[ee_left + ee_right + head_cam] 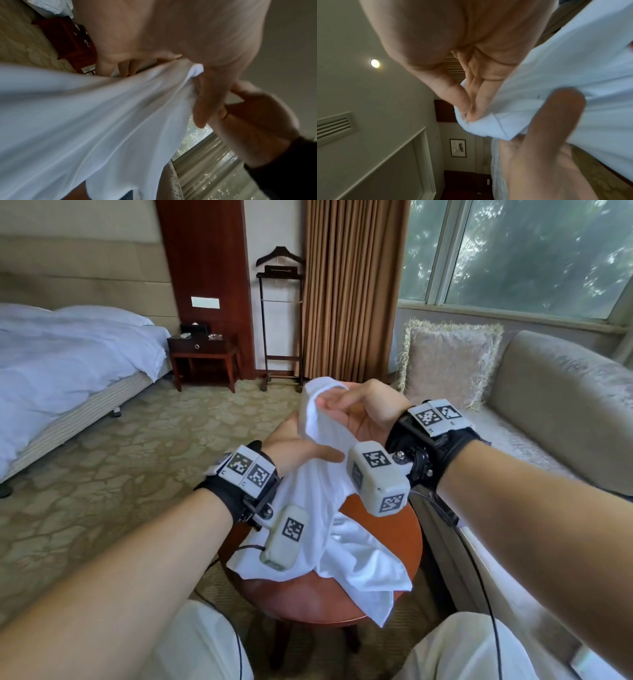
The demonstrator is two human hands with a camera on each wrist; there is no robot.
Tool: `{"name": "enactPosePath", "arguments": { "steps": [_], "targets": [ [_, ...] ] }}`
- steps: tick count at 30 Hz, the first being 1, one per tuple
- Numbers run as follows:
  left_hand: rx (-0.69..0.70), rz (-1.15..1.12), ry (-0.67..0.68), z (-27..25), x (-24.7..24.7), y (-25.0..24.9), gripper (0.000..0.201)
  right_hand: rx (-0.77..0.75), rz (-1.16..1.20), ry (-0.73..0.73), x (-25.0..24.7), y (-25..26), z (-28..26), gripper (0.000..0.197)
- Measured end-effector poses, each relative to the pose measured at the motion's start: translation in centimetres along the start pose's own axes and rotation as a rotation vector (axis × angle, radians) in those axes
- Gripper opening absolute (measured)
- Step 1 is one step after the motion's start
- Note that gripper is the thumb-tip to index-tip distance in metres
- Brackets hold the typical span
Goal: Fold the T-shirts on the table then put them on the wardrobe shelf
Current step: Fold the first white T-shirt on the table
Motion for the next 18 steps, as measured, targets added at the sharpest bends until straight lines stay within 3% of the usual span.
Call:
{"name": "enactPosePath", "arguments": {
  "steps": [3,5,7,10,15,18],
  "targets": [
    [-0.002,0.048,-0.237,0.3,-1.5,-0.2,0.035,-0.071,-0.021,0.002,0.8,0.8,-0.4,0.032],
    [0.029,0.200,-0.326,0.3,-2.6,-0.4,0.014,-0.125,-0.126,-0.101,-0.2,1.4,0.0,0.035],
    [0.059,0.316,-0.357,0.5,-3.3,-0.4,0.018,-0.180,-0.203,-0.242,-1.9,2.4,0.1,0.032],
    [0.019,0.431,-0.369,0.6,-4.5,0.6,0.028,-0.252,-0.305,-0.394,-4.4,4.5,-1.2,0.009],
    [-0.092,0.495,-0.373,1.2,-7.0,3.3,0.027,-0.308,-0.481,-0.739,-9.7,6.8,-2.4,0.018],
    [-0.129,0.474,-0.404,1.4,-8.1,3.7,0.019,-0.243,-0.520,-0.867,-11.8,6.9,-3.4,0.009]
  ]
}}
Point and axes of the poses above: each hand's wrist, its own z-axis towards the middle knuckle, its own x-axis out of the palm, y = z × x, the point moved 10 cm from there along z, towards the middle knuckle, and after that the axes turned 9 degrees about -y, right-handed, at the moved point
